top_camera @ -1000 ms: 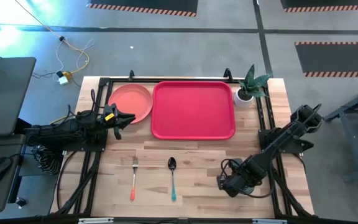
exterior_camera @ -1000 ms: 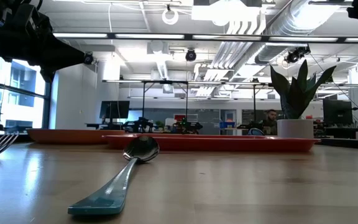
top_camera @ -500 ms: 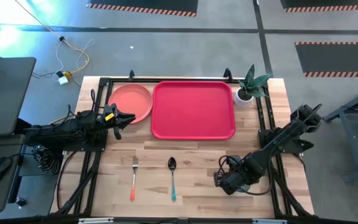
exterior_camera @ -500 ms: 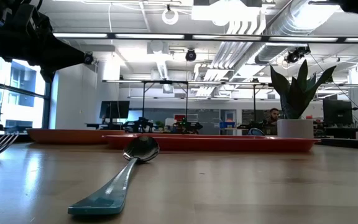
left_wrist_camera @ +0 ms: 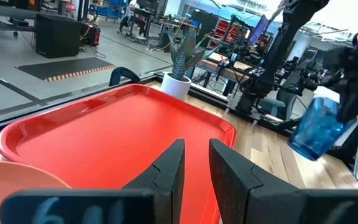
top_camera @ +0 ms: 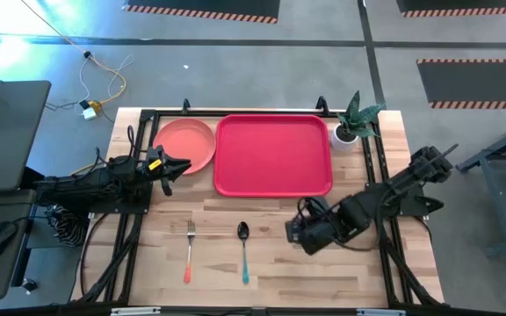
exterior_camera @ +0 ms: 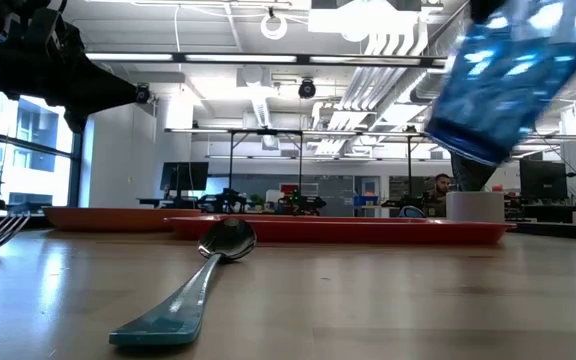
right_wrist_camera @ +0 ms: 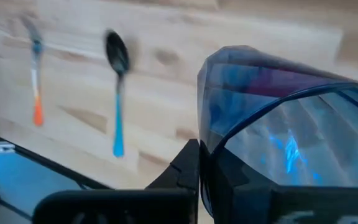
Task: Pick and place plate/cup/fork/spoon on tray
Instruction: Put the cup on the top left of the serving tray
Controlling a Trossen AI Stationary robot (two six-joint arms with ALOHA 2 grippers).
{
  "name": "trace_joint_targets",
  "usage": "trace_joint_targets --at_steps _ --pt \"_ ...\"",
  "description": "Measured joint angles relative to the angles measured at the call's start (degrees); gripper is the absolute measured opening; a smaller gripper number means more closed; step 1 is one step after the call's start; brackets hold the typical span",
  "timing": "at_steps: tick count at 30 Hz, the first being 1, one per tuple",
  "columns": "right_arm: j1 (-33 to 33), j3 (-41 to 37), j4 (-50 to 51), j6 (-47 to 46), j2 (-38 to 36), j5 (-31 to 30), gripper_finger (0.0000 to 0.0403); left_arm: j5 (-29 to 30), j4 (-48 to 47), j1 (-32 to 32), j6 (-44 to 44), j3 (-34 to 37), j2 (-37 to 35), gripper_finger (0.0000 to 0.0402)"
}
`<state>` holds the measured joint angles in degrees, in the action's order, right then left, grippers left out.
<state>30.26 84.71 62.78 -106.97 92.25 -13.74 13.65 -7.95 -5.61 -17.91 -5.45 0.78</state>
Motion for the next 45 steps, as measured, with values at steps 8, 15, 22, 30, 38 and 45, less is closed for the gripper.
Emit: trace_joint_targets --at_steps 8,15,22,30,38,45 --pt "-8.4 4.2 3.2 16.3 0.0 -1.5 0.0 0.0 -0.3 0.0 0.0 0.0 0.0 0.0062" --pt "-17.8 7.6 4.4 35.6 0.0 -0.7 0.0 0.2 -2.9 0.0 -0.2 0.0 0.0 0.0062" --pt "-28.7 10.3 5.7 55.8 -0.1 1.0 0.0 0.3 -2.9 0.0 -5.5 0.0 0.0 0.0062" --pt "-41.1 11.0 8.9 75.0 -0.1 3.9 0.0 0.5 -2.9 0.0 -6.0 0.0 0.0 0.0062" --pt "-52.3 11.0 10.5 90.7 -0.1 4.1 0.0 2.7 -3.0 0.0 -6.0 0.0 0.0 0.0062" --pt "-60.2 11.0 10.4 100.5 0.1 4.3 0.0 4.9 -3.0 0.0 -6.0 0.0 0.0 0.0062"
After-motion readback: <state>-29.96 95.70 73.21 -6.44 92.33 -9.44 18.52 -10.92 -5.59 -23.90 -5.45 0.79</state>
